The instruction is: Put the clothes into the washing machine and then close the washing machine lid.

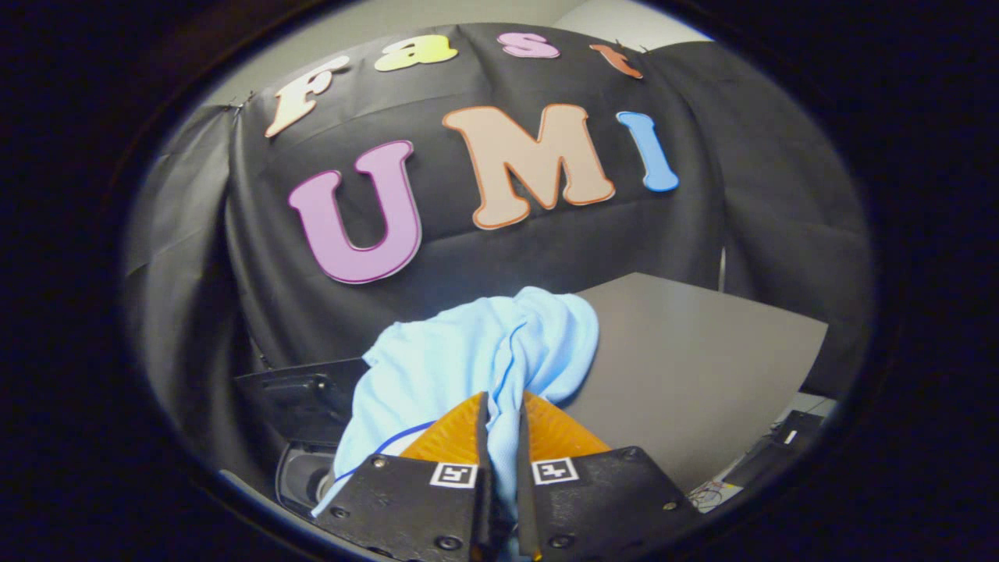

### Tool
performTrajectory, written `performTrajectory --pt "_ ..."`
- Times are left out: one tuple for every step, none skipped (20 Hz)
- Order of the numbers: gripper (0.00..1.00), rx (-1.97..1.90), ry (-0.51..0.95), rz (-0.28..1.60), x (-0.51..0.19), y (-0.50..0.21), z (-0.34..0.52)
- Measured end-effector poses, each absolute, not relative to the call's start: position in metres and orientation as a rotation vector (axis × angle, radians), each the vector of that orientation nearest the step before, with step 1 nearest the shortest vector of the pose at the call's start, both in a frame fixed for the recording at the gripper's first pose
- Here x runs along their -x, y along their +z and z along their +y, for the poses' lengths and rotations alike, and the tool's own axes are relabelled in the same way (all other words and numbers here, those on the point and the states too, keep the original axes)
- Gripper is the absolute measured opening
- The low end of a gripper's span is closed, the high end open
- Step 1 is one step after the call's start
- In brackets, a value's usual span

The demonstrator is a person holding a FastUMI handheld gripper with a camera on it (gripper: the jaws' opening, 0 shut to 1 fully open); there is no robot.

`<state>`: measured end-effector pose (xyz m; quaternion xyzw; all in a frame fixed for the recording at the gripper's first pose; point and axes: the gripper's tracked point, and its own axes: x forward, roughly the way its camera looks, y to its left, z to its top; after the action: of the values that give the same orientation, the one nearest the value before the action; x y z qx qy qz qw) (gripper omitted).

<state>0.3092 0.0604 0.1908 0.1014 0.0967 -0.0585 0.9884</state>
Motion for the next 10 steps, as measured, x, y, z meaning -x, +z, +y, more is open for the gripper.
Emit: performTrajectory --pt "0.1 -0.181 -0.121 0.179 -0.308 0.194 0.067" --pt "0.06 -0.18 -0.125 0.173 -0.308 0.192 0.073" --pt "0.05 -0.186 -0.121 0.166 -0.307 0.193 0.083" --pt "0.04 -0.184 -0.112 0.159 -0.31 0.192 0.096" --pt "0.03 -0.158 -0.09 0.139 -0.312 0.194 0.111" --pt "0.02 -0.118 -0.067 0.124 -0.316 0.194 0.123" --pt "0.02 -0.089 -0.042 0.114 -0.318 0.196 0.14" --pt "0.02 -0.08 -0.006 0.101 -0.321 0.196 0.16" --pt "0.02 -0.087 0.038 0.094 -0.324 0.196 0.183" --pt "0.02 -0.092 0.083 0.098 -0.328 0.192 0.207"
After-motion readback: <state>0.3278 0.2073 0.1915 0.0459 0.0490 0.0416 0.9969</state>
